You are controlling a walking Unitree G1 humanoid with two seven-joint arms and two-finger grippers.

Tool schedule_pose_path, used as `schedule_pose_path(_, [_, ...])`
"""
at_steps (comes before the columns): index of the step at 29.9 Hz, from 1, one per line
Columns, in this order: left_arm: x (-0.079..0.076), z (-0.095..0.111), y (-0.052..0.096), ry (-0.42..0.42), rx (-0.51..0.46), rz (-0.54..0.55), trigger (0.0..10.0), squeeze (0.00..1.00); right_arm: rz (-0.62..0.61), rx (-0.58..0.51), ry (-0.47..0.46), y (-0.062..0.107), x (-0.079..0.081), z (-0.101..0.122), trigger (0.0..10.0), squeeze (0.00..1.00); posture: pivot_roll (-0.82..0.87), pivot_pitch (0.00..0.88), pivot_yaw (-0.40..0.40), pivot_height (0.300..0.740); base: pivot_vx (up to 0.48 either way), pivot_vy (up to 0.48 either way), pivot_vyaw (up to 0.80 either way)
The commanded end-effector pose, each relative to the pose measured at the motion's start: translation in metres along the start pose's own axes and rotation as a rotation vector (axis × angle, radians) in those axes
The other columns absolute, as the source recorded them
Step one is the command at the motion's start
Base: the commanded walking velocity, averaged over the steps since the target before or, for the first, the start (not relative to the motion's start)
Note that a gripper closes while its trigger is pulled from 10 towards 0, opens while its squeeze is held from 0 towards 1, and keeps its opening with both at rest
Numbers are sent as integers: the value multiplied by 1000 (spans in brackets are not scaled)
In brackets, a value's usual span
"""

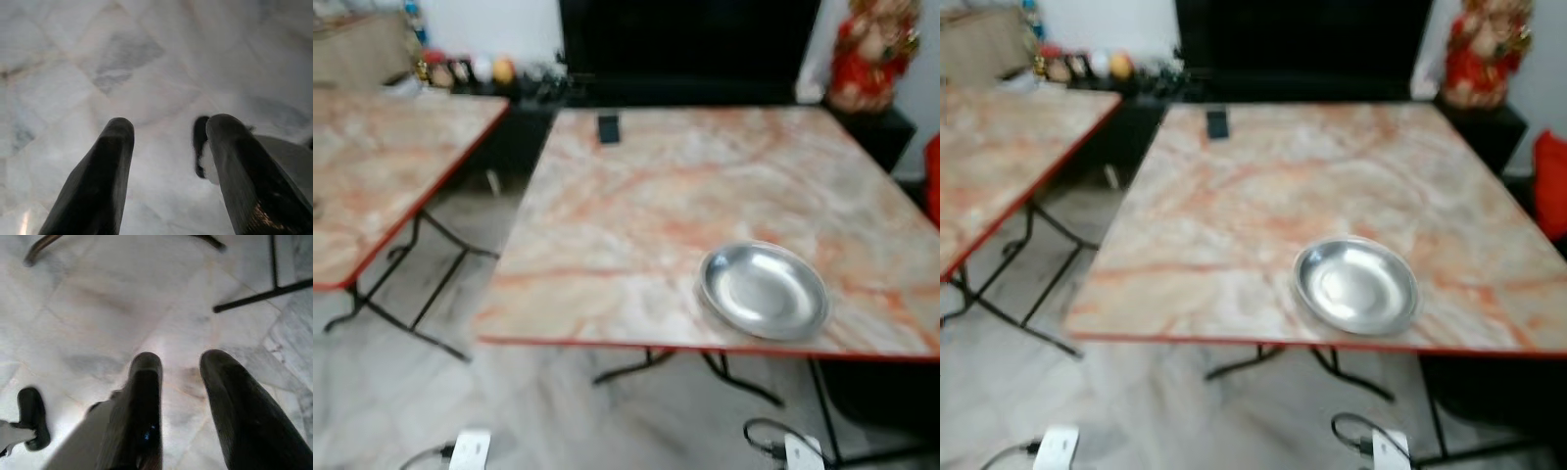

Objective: Setting the table

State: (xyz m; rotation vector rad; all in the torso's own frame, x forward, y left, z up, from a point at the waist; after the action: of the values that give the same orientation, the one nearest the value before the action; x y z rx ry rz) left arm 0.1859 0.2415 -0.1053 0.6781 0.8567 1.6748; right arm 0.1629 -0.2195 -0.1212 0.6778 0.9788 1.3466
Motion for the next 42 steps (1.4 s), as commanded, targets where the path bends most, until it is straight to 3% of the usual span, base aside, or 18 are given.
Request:
schedule_pose_path(1, [-2,-4,0,-15,24,4,10000,0,-6,2,-16,0,-2,-1,10000,0,28,0,-13,740,0,424,0])
schedule_pose_path(42, [3,-9,1,-43,35,4,10000,0,3,-3,-11,0,-1,0,10000,0,23,0,-5,740,0,404,0])
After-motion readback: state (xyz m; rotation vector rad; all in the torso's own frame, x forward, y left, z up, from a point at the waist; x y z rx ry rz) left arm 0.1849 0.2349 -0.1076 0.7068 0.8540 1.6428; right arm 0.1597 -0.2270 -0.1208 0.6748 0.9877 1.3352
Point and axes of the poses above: a point about 5 cm out from each wrist's last joint towards the gripper, its own y axis pointing back from the gripper into the wrist, its own z axis along the axis of the wrist's last joint, x = y × z, the point moved 3 cm from there along -y, pointing out of the wrist towards the gripper, and after that the axes turned 15 degrees about y, right-handed, at the moved point
